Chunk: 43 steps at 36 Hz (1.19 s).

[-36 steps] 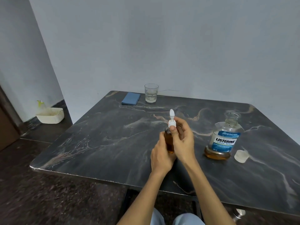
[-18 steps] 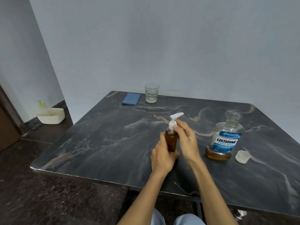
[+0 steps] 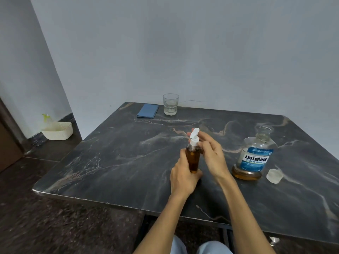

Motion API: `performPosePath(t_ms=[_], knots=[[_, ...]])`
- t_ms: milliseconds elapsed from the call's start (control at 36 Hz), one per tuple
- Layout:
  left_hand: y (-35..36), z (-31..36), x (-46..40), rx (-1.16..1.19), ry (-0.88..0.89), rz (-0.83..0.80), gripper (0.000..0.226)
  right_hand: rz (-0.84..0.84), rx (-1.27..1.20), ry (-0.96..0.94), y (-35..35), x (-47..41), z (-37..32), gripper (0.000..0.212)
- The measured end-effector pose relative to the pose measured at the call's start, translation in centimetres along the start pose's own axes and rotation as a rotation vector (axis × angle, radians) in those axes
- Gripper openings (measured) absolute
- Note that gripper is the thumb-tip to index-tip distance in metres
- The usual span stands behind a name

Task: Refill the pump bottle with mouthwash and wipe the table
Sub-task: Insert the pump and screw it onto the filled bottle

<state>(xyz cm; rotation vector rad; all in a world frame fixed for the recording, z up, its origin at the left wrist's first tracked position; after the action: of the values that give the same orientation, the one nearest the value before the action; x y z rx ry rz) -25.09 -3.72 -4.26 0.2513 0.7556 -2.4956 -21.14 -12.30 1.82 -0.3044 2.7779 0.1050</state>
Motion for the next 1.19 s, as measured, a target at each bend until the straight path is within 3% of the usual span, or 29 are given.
performPosePath(t_ms=[250, 417, 556, 667, 1028, 1194], knots=[[-0.17, 0.27, 0.03, -0.009, -0.005, 0.004, 0.060, 0.045, 0.007, -0.104, -0.67, 0.03, -0.38, 0.032], [-0.15, 0.19, 0.02, -0.004, -0.010, 0.004, 0.061, 0.017, 0.006, -0.039, -0.49, -0.19, -0.17, 0.049], [-0.18, 0.23, 0.04, -0.004, -0.002, 0.001, 0.062, -0.062, 0.014, -0.011, -0.34, -0.29, -0.36, 0.039], [-0.21, 0.32, -0.03, -0.009, -0.008, -0.003, 0.062, -0.028, 0.016, -0.035, -0.71, -0.23, -0.57, 0.025], [-0.24, 0.41, 0.14, -0.009, 0.015, -0.001, 0.056, 0.020, 0.041, -0.071, -0.55, -0.13, -0.94, 0.017], [-0.27, 0.39, 0.25, 0.005, 0.040, -0.003, 0.054, 0.122, 0.057, -0.119, -0.10, 0.57, -0.89, 0.018]])
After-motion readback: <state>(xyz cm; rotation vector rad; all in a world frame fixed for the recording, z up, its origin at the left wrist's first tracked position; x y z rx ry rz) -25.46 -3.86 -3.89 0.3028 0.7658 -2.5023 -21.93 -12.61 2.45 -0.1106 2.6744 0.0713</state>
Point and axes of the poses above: each hand's wrist, its own x-axis away from the middle knuckle, its own y-axis out of the palm, z = x × y, the point moved 3 cm from there along -x, towards the middle knuckle, and after that the axes turned 7 degrees about z, right-handed, at the moved point
